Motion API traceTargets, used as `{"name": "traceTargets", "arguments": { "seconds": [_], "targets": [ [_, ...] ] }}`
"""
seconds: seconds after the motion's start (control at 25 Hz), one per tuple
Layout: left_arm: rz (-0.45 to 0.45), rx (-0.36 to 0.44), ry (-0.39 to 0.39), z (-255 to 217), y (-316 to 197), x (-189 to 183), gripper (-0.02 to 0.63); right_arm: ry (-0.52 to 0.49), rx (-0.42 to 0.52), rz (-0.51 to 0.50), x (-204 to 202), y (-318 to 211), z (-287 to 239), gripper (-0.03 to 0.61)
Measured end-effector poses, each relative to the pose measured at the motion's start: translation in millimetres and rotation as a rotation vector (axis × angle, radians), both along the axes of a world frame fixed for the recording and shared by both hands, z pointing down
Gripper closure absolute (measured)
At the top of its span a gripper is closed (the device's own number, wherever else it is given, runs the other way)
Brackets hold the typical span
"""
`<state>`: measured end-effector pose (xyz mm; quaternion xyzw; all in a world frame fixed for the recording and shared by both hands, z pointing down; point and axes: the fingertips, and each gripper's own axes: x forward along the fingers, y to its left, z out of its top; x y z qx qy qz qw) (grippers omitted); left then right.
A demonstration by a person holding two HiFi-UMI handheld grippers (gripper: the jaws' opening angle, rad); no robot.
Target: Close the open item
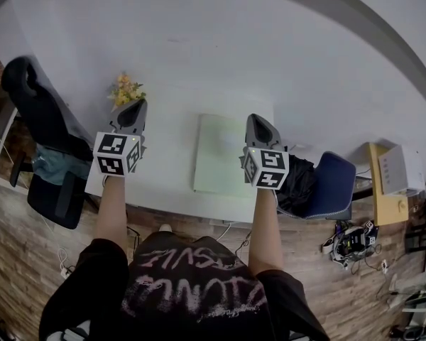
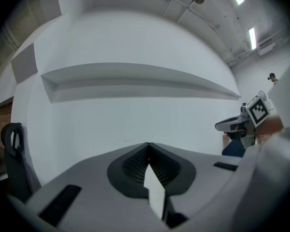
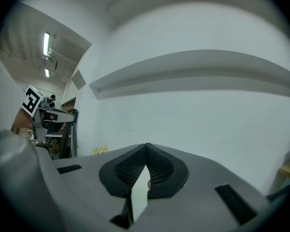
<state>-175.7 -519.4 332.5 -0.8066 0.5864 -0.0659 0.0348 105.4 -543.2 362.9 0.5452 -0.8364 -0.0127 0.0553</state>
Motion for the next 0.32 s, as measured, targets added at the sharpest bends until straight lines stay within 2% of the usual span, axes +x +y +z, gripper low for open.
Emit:
{"name": "traceTargets", "arguments": {
  "seconds": [0.32],
  "targets": [
    [0.005,-0.001,0.002,0.5,2.2,-2.0,0.612,-0.009,0.007,0.001,-3.2,-1.8,-4.4,0.569]
  ]
}}
